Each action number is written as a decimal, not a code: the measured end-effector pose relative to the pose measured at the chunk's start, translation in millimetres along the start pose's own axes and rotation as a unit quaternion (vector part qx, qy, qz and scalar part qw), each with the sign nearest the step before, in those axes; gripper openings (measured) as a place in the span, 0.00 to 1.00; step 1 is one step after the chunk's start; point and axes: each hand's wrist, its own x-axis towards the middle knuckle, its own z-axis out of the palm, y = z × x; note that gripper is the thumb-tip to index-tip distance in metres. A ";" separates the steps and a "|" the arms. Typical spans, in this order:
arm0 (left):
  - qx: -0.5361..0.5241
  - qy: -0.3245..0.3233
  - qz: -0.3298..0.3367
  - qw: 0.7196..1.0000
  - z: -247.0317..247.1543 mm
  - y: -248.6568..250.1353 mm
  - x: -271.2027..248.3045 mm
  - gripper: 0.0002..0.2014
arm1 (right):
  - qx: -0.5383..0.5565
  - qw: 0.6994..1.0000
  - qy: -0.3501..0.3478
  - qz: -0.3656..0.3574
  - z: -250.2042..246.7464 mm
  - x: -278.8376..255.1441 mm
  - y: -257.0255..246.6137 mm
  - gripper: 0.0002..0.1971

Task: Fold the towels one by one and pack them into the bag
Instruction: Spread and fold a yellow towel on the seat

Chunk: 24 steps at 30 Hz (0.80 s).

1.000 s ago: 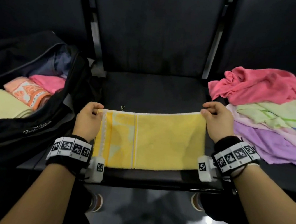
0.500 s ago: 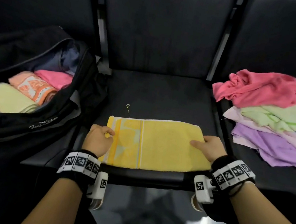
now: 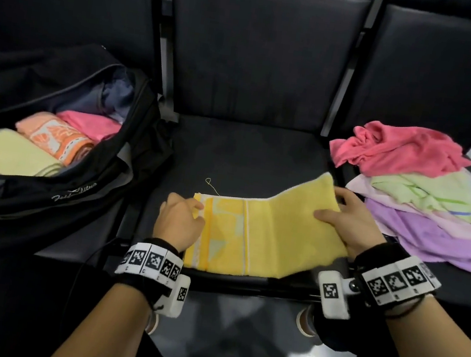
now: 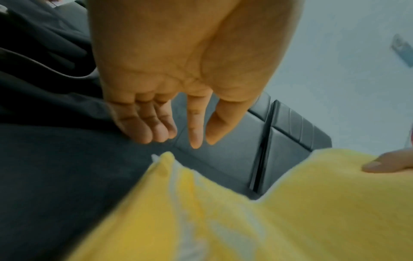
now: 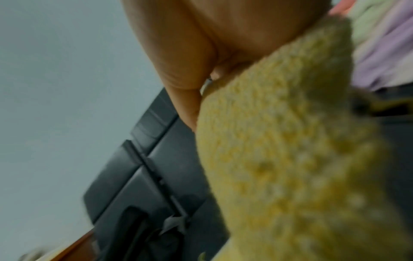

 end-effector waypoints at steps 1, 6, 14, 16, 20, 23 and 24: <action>-0.031 0.012 0.015 0.999 -2.5 3.9 -0.2 0.12 | 0.005 0.999 -0.024 -0.028 12.0 -6.9 -12.2 0.28; -0.359 -0.048 -0.054 0.930 -6.5 16.2 -2.8 0.11 | 0.051 0.980 -0.184 -0.048 105.3 -38.4 -44.6 0.31; -0.317 -0.110 -0.062 0.940 0.9 -5.6 -11.3 0.15 | -0.182 0.949 -0.236 -0.104 128.7 -46.9 5.4 0.18; -0.296 -0.105 -0.049 0.948 2.2 -4.1 -12.4 0.23 | -0.221 0.937 -0.236 -0.132 121.7 -48.3 14.9 0.16; -0.303 -0.091 -0.027 0.948 3.7 -0.6 -12.3 0.28 | -0.256 0.915 -0.255 -0.180 113.7 -50.5 21.2 0.20; -0.317 -0.087 -0.034 0.944 5.6 -0.9 -14.7 0.27 | -0.387 0.847 -0.268 -0.247 113.9 -53.8 28.1 0.27; -0.320 -0.084 -0.038 0.943 7.8 -2.5 -15.7 0.27 | -0.426 0.827 -0.268 -0.253 115.1 -55.4 30.5 0.27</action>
